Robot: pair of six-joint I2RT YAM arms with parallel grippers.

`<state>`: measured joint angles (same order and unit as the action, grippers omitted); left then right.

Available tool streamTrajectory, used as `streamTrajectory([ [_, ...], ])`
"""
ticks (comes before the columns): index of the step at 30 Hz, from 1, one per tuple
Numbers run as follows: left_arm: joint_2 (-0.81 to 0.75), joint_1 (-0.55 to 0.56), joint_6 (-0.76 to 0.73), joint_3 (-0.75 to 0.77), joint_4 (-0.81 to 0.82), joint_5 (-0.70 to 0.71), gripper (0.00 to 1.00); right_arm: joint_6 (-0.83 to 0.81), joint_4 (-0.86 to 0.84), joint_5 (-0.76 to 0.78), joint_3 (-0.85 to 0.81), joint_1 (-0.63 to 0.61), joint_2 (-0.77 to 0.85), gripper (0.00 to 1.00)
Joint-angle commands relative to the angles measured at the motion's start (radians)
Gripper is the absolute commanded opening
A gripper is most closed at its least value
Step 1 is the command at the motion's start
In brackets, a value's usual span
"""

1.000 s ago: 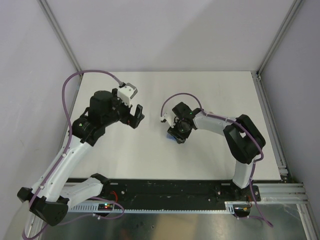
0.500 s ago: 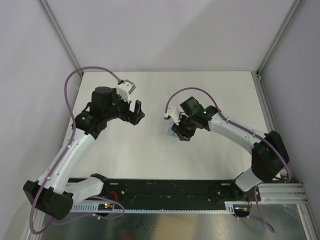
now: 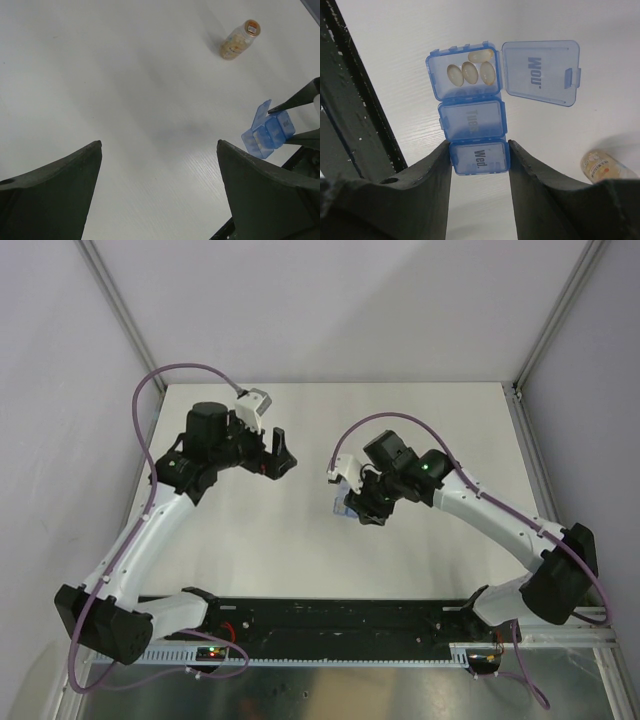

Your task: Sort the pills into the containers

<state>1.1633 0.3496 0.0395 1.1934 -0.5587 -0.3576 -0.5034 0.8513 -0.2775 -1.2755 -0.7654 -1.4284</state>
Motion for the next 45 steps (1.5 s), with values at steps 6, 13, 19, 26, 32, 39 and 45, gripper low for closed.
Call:
streamTrajectory([
  [6,0.056,-0.017,0.064,0.064,0.049,-0.073,1.0,-0.026,0.098,0.006,-0.107,-0.027,0.051,0.14],
  [13,0.156,-0.017,0.138,0.065,0.105,-0.201,0.99,-0.03,0.129,0.004,-0.138,-0.04,0.045,0.13],
  [19,0.268,0.01,0.209,0.086,0.134,-0.302,0.98,-0.028,0.14,-0.001,-0.166,-0.045,0.028,0.12],
  [26,0.372,0.083,0.244,0.125,0.136,-0.396,0.99,-0.026,0.15,-0.01,-0.186,-0.05,0.002,0.11],
  [32,0.387,0.121,0.241,0.144,0.135,-0.461,0.98,-0.024,0.152,-0.009,-0.184,-0.051,-0.006,0.1],
  [39,0.363,0.14,0.226,0.121,0.135,-0.469,0.98,-0.024,0.149,0.007,-0.18,-0.048,-0.003,0.09],
  [45,0.335,0.157,0.2,0.088,0.136,-0.472,0.98,-0.022,0.143,0.011,-0.18,-0.038,-0.002,0.08],
])
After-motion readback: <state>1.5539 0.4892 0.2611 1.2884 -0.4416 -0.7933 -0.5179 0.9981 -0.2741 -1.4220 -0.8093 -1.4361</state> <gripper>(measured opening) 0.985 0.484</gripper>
